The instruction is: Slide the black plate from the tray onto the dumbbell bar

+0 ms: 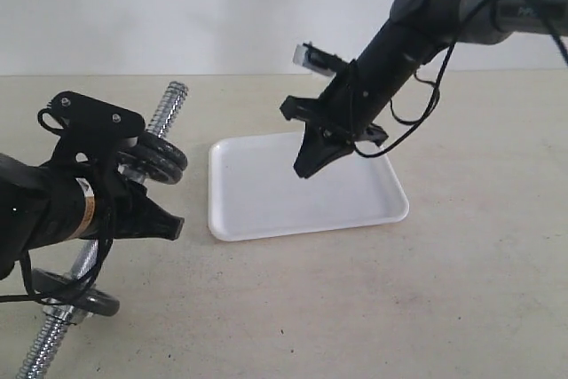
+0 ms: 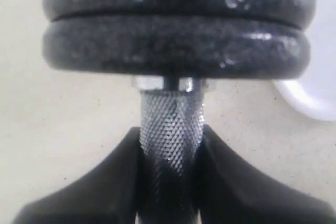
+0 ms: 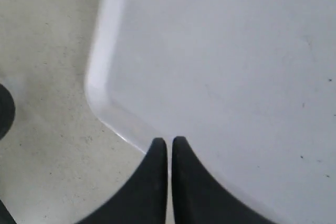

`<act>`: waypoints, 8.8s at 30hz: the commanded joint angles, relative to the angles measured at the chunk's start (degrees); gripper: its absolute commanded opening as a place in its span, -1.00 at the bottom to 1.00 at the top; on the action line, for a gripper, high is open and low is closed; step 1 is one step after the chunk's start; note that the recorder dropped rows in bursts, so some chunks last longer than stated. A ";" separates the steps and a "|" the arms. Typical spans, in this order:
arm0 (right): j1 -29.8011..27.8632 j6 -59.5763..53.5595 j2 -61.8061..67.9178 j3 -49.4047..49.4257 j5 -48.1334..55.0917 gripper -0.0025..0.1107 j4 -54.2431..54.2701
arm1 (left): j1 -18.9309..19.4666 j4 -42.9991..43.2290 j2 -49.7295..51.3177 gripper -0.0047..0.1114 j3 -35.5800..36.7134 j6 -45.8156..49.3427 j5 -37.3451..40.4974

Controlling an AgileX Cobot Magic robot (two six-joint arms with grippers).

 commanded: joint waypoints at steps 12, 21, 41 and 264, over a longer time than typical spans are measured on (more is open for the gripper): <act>3.07 -2.04 6.00 -0.22 0.37 -0.96 0.19 | 7.84 3.28 1.53 -0.84 -2.78 -9.64 4.75; 3.07 -2.14 6.00 -0.22 0.37 -0.96 0.28 | 10.46 3.44 1.53 -0.84 -2.78 -15.12 1.30; 3.07 -4.12 6.00 -0.22 0.37 -0.96 0.79 | 10.46 3.66 13.57 -0.84 -8.34 -19.51 -1.34; 5.87 0.79 -117.67 37.79 0.37 -0.96 1.74 | 10.46 -99.03 -91.94 -0.84 -9.50 88.38 35.02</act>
